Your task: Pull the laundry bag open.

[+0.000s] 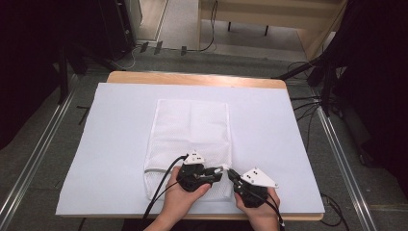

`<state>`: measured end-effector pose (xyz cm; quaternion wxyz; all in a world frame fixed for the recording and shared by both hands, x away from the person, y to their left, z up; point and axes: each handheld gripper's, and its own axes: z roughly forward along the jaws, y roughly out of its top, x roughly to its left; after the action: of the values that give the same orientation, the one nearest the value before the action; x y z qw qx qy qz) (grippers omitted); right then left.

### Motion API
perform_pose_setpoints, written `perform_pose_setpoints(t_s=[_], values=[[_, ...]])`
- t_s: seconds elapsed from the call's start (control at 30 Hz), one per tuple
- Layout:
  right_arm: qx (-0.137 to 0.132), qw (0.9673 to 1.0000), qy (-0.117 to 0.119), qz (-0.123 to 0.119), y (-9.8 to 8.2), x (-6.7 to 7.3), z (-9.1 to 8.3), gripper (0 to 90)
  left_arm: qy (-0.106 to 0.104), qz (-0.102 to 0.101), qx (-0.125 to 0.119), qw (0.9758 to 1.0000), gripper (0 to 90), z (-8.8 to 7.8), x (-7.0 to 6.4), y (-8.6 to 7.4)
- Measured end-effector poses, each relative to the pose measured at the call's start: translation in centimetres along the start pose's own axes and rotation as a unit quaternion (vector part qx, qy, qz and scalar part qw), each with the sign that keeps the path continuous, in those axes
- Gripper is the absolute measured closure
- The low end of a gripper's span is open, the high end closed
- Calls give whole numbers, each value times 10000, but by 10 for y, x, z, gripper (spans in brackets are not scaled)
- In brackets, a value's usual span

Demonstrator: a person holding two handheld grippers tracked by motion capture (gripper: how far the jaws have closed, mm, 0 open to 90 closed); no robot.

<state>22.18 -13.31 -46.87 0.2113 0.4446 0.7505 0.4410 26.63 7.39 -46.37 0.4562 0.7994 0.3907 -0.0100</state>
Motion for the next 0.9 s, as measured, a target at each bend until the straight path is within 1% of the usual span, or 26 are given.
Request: perform_pose_setpoints(t_s=[0.03,0.07,0.1,0.2,0.23,0.37,0.4,0.43,0.57,0.67,0.73,0.9], values=[[24,10000,1,7,0,0,0,898,-78,-40,-22,10000,735,-2,2,1],[24,10000,1,7,0,0,0,898,-78,-40,-22,10000,759,-2,2,1],[53,10000,29,13,0,0,0,898,-141,-77,-51,9999,778,-2,3,1],[73,9999,61,-51,-1,1,1,898,-215,-93,-81,9997,798,-4,3,2],[83,9999,49,-117,-1,4,2,898,-235,-94,-80,9996,810,-5,2,3],[68,9999,37,-138,-1,5,1,898,-213,-106,-44,9997,831,-5,2,3],[69,9999,39,-133,0,5,1,898,-187,-77,-17,9998,846,-5,3,3],[49,9999,61,-127,0,6,0,898,-221,-95,-3,9997,864,-6,4,3],[32,9999,66,-145,0,6,0,898,-236,-142,-4,9996,873,-6,5,3],[27,9998,49,-167,1,7,0,900,-210,-113,24,9997,876,-7,5,3],[33,9999,47,-159,1,7,0,900,-175,-129,49,9998,876,-7,5,2],[41,9998,43,-181,2,6,-1,900,-169,-113,63,9998,878,-7,5,3]])
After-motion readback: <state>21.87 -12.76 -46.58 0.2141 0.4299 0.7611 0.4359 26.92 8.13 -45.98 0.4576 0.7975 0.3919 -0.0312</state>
